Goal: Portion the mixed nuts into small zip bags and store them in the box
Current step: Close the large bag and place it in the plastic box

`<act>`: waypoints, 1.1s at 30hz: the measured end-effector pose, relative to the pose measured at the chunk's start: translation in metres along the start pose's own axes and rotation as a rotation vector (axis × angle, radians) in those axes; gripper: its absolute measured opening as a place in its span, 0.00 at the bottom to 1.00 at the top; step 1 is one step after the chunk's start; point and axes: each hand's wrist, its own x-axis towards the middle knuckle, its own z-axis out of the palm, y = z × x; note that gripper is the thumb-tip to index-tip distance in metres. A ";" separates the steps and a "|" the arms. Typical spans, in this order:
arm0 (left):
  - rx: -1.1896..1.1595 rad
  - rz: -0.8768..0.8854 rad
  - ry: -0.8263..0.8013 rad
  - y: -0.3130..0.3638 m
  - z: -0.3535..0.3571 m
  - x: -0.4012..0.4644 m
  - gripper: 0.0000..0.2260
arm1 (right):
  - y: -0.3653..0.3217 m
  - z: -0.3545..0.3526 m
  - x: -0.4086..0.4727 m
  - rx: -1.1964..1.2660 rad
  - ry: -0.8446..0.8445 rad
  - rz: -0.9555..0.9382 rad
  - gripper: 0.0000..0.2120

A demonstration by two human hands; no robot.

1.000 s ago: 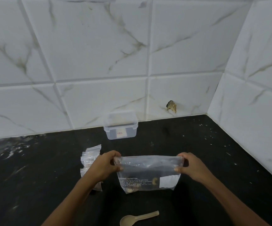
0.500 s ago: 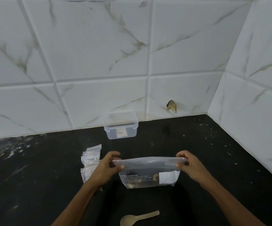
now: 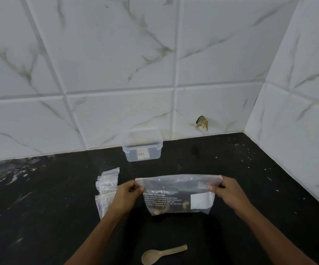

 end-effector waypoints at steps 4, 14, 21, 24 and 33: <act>0.000 0.038 0.020 0.019 0.016 0.008 0.03 | -0.008 -0.021 0.006 0.090 0.111 -0.027 0.11; -0.039 0.025 -0.078 0.045 0.075 0.035 0.03 | 0.006 -0.066 0.021 0.121 0.308 0.078 0.13; -0.028 -0.045 -0.101 0.047 0.097 0.037 0.06 | 0.038 -0.064 0.025 0.152 0.321 0.184 0.09; 0.003 -0.068 -0.110 0.046 0.100 0.036 0.04 | 0.049 -0.058 0.025 0.127 0.328 0.245 0.08; 0.109 -0.033 -0.182 0.043 0.089 0.037 0.16 | 0.026 -0.064 0.009 0.083 0.391 0.215 0.20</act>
